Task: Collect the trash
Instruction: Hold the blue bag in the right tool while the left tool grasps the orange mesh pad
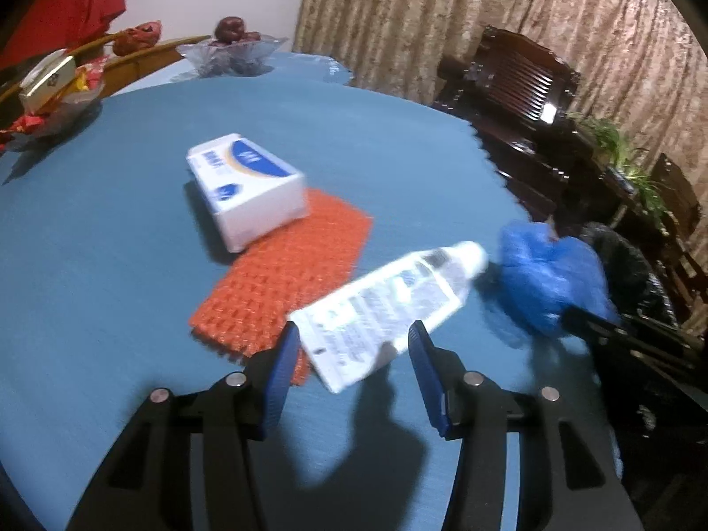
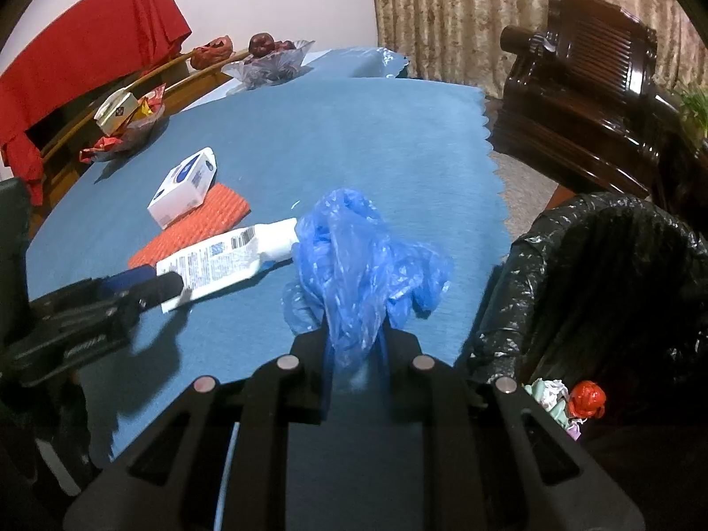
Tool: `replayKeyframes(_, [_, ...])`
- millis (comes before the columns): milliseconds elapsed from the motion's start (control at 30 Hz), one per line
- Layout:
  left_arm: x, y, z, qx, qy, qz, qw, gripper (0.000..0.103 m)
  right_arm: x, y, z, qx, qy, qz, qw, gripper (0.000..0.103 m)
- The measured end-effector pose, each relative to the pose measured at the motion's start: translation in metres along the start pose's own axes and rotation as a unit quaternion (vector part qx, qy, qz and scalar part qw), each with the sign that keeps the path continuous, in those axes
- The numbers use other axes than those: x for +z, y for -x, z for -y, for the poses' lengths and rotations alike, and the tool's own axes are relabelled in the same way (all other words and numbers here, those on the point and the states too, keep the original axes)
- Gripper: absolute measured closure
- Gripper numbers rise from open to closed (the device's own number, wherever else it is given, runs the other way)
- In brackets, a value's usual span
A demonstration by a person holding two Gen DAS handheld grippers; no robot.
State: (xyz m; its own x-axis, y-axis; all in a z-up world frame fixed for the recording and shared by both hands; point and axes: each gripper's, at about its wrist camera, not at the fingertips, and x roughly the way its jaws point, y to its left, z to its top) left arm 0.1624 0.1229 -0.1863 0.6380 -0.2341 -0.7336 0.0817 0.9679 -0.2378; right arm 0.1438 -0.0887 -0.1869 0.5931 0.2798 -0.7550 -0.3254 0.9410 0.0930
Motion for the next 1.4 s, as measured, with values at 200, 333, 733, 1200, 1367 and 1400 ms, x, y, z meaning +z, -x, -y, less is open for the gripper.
replayKeyframes(200, [-0.006,0.001,0.020,-0.022,-0.021,-0.011,0.9995,0.053,0.001,0.005,0.005,-0.003,-0.003,0.005,1.000,0.087])
replayKeyframes(333, [0.001,0.004,0.008,0.008,-0.029,0.010,0.9995,0.053,0.001,0.008,0.009,-0.005,-0.004,0.006,1.000,0.087])
replayKeyframes(733, [0.011,-0.007,-0.071,0.080,0.032,0.004,0.9962,0.046,0.000,0.000,-0.001,0.003,0.003,-0.004,1.000,0.087])
replayKeyframes(1200, [0.009,0.002,-0.045,0.050,0.013,0.029,0.9983,0.094,0.002,0.005,-0.005,0.004,0.008,0.002,1.000,0.087])
replayKeyframes(1367, [0.021,0.032,-0.035,0.036,0.015,0.066,0.9970,0.094,0.006,0.015,-0.005,0.004,0.006,0.021,1.000,0.087])
replayKeyframes(1400, [0.024,0.039,-0.032,0.034,0.013,0.075,0.9965,0.094,0.008,0.018,-0.005,0.005,0.006,0.025,1.000,0.087])
